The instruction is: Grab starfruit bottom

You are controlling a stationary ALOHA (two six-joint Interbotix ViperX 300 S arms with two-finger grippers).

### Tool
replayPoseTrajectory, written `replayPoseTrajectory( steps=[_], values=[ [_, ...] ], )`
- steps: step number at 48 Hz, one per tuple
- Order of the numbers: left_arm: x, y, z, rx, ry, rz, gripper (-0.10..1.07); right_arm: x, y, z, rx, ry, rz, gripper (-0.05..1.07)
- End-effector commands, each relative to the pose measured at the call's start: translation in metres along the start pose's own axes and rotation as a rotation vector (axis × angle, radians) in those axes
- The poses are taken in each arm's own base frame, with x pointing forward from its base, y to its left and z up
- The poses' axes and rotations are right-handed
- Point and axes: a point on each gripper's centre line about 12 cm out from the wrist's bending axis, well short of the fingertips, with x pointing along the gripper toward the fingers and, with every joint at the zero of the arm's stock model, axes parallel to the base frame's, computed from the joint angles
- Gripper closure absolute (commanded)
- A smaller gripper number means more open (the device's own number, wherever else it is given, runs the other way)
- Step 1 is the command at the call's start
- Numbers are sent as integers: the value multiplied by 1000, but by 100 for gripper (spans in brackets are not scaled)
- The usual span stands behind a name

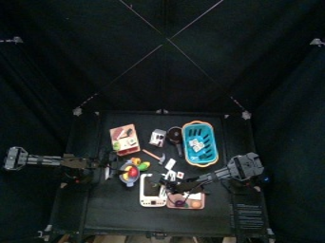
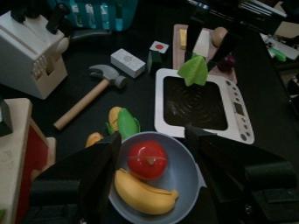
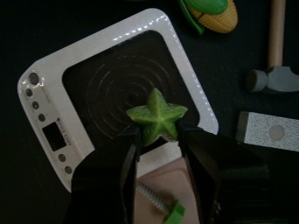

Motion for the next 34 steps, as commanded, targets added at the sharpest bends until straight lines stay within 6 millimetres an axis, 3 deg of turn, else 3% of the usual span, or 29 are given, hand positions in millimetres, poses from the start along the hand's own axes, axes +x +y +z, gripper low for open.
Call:
replayPoseTrajectory(
  steps=[1,15,20,29,34],
  values=[
    [1,0,4,3,-10,-1,4,-22,2,20,26,-63,38,34],
    [-1,0,8,0,-11,9,4,-26,2,23,33,-71,42,34],
    [-9,8,27,-38,43,101,4,-28,1,25,38,-78,45,35],
    [-44,25,60,-79,177,301,4,-30,2,21,33,-74,47,35],
    [-51,37,43,-22,311,408,4,-36,1,22,38,-84,54,35]
  ],
)
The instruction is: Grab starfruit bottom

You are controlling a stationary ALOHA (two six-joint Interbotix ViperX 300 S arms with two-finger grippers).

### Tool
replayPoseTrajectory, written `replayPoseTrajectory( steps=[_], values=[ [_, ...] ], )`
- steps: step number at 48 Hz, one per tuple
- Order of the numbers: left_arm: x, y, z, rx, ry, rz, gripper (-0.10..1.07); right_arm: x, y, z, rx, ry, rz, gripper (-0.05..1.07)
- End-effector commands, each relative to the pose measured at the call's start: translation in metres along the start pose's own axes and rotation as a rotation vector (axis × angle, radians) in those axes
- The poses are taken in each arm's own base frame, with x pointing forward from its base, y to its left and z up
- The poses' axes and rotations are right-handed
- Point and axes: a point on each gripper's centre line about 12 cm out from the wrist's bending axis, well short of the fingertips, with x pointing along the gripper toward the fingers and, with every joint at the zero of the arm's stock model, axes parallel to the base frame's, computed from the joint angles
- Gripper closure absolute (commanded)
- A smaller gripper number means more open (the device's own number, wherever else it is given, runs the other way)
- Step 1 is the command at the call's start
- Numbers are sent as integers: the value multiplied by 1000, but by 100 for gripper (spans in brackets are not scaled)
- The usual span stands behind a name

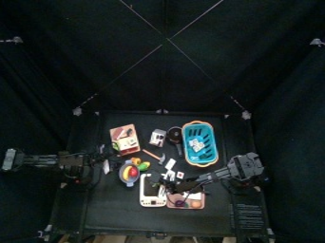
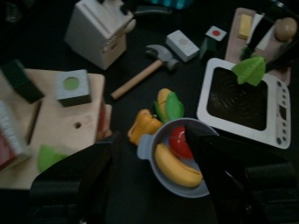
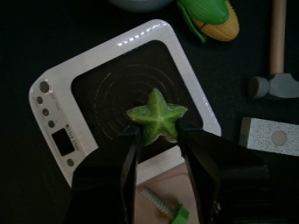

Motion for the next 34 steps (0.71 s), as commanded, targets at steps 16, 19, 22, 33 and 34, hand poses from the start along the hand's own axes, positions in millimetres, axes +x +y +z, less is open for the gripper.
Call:
replayPoseTrajectory(
  steps=[16,19,22,33,34],
  values=[
    [18,17,-27,436,27,143,3,-18,-2,7,22,-50,62,35],
    [22,20,-31,452,20,152,3,-17,-2,6,22,-50,68,35],
    [22,25,-30,464,15,187,3,-16,-2,4,20,-46,66,35],
    [32,25,-27,467,-35,165,3,-14,-2,2,17,-48,76,35],
    [33,26,-27,467,-28,169,3,-14,-2,2,16,-48,77,35]
  ],
)
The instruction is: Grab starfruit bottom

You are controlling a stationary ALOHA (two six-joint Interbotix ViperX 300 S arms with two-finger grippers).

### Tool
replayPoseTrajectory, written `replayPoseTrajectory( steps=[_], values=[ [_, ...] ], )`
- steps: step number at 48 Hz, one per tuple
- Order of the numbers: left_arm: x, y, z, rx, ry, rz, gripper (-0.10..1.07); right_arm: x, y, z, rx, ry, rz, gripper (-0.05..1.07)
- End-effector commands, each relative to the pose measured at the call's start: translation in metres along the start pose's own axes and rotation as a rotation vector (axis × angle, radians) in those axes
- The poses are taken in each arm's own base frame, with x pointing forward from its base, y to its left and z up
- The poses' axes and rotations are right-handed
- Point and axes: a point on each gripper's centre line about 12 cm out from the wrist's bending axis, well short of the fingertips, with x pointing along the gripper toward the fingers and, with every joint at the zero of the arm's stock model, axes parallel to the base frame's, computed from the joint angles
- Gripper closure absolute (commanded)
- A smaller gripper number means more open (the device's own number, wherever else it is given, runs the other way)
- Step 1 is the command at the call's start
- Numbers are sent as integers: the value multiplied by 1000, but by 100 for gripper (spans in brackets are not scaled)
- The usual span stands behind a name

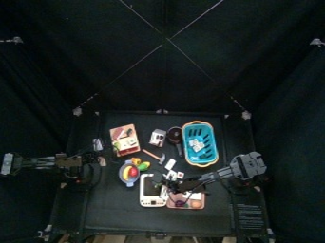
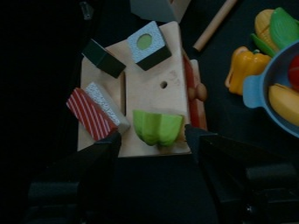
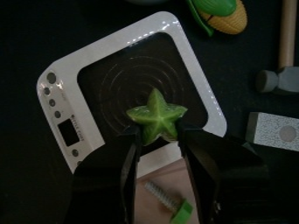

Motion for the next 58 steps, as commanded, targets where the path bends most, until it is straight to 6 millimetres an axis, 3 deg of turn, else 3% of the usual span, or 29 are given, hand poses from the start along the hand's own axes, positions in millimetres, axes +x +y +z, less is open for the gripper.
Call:
replayPoseTrajectory(
  steps=[1,45,58],
  values=[
    [3,2,3,-1,4,3,3,-20,0,15,17,-54,33,35],
    [14,3,-2,29,65,10,6,-17,-2,9,2,-42,23,35],
    [14,3,-1,28,63,11,26,-17,-2,9,1,-44,26,35]
  ],
)
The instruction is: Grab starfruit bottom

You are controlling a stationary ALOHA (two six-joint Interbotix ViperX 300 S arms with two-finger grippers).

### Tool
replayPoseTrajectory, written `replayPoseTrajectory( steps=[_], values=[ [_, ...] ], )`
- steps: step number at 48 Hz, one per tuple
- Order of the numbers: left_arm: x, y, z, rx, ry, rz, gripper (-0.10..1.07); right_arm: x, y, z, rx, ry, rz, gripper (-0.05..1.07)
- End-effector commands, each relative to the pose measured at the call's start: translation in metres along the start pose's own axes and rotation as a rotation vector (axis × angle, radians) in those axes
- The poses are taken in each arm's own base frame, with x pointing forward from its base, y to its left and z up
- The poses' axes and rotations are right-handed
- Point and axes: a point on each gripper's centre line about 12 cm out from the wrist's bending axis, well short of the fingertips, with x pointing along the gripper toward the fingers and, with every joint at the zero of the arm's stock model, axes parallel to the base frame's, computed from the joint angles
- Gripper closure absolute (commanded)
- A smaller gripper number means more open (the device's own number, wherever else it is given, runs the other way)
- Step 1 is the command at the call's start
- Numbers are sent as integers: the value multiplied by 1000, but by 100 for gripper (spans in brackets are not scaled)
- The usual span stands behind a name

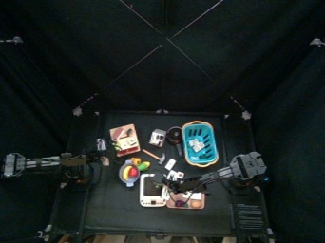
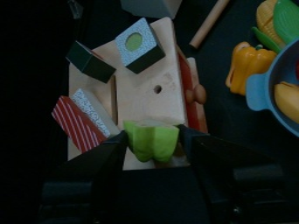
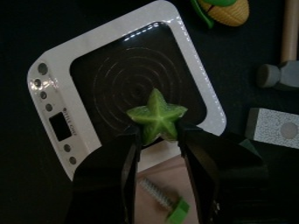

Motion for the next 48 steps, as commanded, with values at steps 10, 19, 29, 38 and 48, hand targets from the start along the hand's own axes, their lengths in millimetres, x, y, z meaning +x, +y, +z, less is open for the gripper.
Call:
replayPoseTrajectory(
  steps=[10,19,29,38,48],
  values=[
    [-3,4,15,-24,-44,-6,26,-21,0,16,22,-55,33,35],
    [-7,-10,27,-107,-116,-109,26,-36,-3,15,42,-86,74,35],
    [-12,-23,45,-204,-237,-222,26,-36,-13,6,41,-138,153,35],
    [-14,-27,56,-245,-317,-266,26,-52,-21,5,29,-184,167,35],
    [-13,-30,54,-242,-313,-273,26,-57,-23,7,36,-195,171,35]
  ],
)
